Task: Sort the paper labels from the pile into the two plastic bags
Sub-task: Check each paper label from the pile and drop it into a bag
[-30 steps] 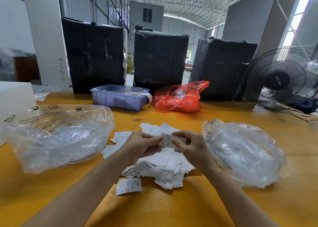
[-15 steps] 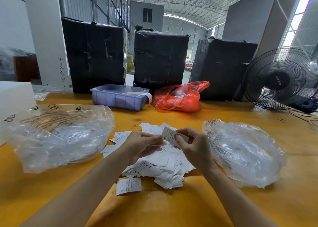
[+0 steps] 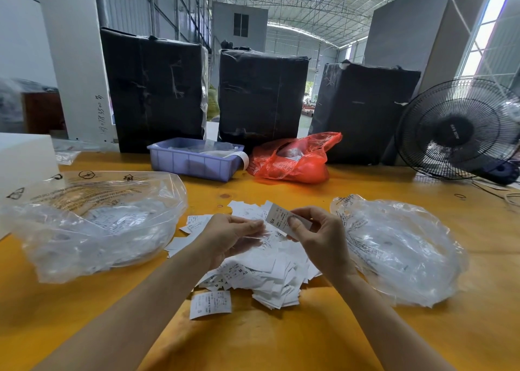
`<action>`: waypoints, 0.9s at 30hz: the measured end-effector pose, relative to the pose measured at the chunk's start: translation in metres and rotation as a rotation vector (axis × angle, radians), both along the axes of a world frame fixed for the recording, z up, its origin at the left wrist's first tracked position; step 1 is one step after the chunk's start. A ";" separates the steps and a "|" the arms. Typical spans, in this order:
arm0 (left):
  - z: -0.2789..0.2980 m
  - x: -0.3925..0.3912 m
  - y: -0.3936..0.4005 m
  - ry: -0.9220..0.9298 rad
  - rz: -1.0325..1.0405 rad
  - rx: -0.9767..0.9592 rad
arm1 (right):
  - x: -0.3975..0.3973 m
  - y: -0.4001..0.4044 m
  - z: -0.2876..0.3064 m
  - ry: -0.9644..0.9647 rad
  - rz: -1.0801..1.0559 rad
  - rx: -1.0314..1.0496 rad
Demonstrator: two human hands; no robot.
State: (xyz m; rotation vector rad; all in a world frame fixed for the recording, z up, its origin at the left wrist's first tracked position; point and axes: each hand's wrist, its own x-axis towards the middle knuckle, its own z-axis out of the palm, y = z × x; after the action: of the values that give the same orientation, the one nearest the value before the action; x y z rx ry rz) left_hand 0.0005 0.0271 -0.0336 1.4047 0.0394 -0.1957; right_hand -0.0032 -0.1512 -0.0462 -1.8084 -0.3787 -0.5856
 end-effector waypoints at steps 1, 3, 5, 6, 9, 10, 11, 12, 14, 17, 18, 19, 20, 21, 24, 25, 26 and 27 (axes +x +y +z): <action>0.000 0.000 0.000 -0.002 0.000 0.006 | 0.000 0.000 0.000 0.000 0.004 -0.010; 0.000 0.000 -0.001 -0.003 0.001 0.016 | 0.000 0.001 -0.001 -0.002 0.002 -0.037; 0.000 -0.001 -0.001 -0.003 0.002 0.015 | 0.000 0.002 -0.002 -0.011 -0.009 -0.062; 0.000 -0.001 -0.001 -0.005 0.001 0.015 | 0.000 0.002 -0.002 -0.014 -0.010 -0.070; 0.000 0.000 -0.001 -0.008 -0.001 0.045 | 0.000 0.002 -0.002 0.015 0.031 -0.087; 0.000 0.000 0.000 -0.011 0.000 0.063 | 0.000 0.002 -0.002 0.045 0.060 -0.091; -0.001 0.000 -0.001 -0.013 0.002 0.075 | 0.001 0.002 -0.003 0.085 0.096 -0.091; -0.001 0.000 -0.001 -0.016 0.004 0.077 | 0.002 0.002 -0.003 0.127 0.131 -0.092; -0.001 0.001 -0.001 -0.018 0.008 0.059 | 0.003 0.001 -0.004 0.198 0.184 -0.097; -0.003 0.000 -0.001 -0.031 0.008 0.081 | 0.004 -0.001 -0.003 0.263 0.257 -0.071; -0.003 0.000 -0.002 -0.041 0.007 0.106 | 0.004 -0.002 -0.003 0.273 0.270 -0.075; -0.004 0.001 -0.002 -0.055 0.005 0.134 | 0.004 -0.003 -0.003 0.279 0.272 -0.087; -0.004 0.001 -0.002 -0.070 0.002 0.158 | 0.004 -0.004 -0.003 0.285 0.270 -0.100; -0.005 0.002 -0.002 -0.085 -0.003 0.175 | 0.005 -0.005 -0.003 0.293 0.271 -0.105; -0.005 0.002 -0.001 -0.107 -0.038 0.173 | 0.005 -0.004 -0.003 0.305 0.272 -0.071; -0.005 0.002 -0.002 -0.108 -0.055 0.174 | 0.004 -0.003 -0.002 0.295 0.265 -0.059; -0.006 0.000 -0.003 -0.108 -0.070 0.187 | 0.003 -0.002 -0.002 0.276 0.252 -0.056; -0.006 -0.001 -0.005 -0.106 -0.082 0.203 | 0.003 -0.001 -0.001 0.256 0.234 -0.059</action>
State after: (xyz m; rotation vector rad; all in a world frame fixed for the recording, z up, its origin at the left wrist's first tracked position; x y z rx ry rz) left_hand -0.0008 0.0222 -0.0396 1.6188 -0.0883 -0.1889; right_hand -0.0004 -0.1522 -0.0475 -1.8358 -0.4272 -0.1792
